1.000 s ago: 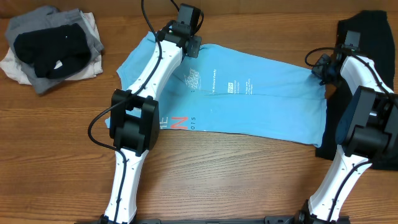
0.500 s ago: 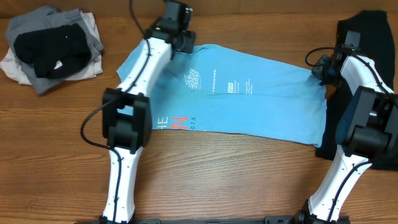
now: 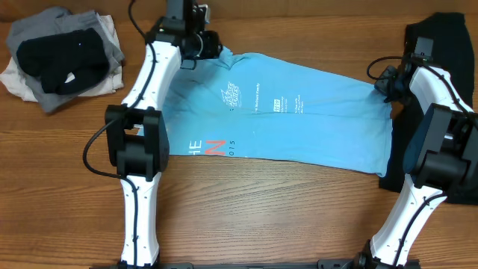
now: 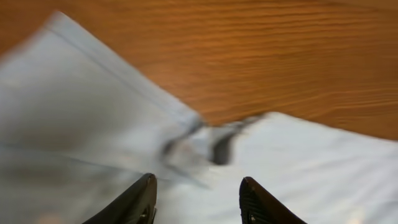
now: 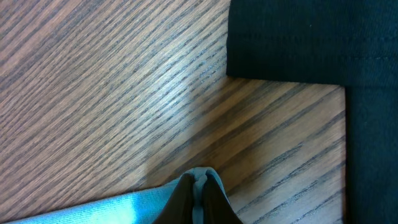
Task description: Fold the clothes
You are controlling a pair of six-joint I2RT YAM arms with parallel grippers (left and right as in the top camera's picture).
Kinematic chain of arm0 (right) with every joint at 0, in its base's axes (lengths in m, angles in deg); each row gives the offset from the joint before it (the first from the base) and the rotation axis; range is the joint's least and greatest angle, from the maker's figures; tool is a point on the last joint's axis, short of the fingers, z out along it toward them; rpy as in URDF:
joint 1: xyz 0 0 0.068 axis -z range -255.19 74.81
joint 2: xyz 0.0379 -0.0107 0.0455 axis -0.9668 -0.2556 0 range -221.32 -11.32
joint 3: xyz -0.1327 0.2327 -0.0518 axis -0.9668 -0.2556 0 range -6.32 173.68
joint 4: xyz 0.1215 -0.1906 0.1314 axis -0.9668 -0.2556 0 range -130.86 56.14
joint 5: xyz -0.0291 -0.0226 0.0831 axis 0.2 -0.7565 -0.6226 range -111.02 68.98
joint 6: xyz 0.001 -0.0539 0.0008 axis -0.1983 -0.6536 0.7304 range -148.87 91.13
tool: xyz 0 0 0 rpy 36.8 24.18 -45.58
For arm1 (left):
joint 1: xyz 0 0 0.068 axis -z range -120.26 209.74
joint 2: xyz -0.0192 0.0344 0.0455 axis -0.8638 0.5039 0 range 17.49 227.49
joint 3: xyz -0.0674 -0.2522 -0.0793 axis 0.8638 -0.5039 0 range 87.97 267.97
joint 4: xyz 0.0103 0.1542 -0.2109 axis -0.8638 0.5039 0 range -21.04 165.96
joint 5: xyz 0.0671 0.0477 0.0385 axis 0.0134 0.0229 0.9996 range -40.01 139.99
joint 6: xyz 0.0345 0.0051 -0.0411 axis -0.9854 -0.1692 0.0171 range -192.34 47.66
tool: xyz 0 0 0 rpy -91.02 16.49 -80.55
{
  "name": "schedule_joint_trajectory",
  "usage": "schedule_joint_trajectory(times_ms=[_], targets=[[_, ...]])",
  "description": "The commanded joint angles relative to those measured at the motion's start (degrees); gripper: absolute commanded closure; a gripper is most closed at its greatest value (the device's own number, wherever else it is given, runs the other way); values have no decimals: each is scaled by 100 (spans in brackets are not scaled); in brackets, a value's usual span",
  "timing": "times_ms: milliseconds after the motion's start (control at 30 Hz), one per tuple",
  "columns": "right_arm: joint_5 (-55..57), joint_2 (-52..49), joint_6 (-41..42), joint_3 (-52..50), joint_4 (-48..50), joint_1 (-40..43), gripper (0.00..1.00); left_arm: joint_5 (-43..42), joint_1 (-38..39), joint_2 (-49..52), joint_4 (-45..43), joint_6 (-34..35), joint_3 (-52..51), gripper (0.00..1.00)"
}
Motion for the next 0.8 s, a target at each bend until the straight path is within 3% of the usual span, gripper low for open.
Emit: schedule_joint_trajectory(times_ms=[0,167,400,767], targets=[[-79,-74,42,-13,-79,37,96,-468,146,170,76,1333,138,50],[-79,-74,39,-13,-92,37,96,-177,133,184,57,2079,138,46],[-79,-74,39,-13,-90,37,96,160,116,199,-116,2894,136,52],[-79,-74,39,-13,-111,37,96,-444,101,562,-413,3676,131,47]])
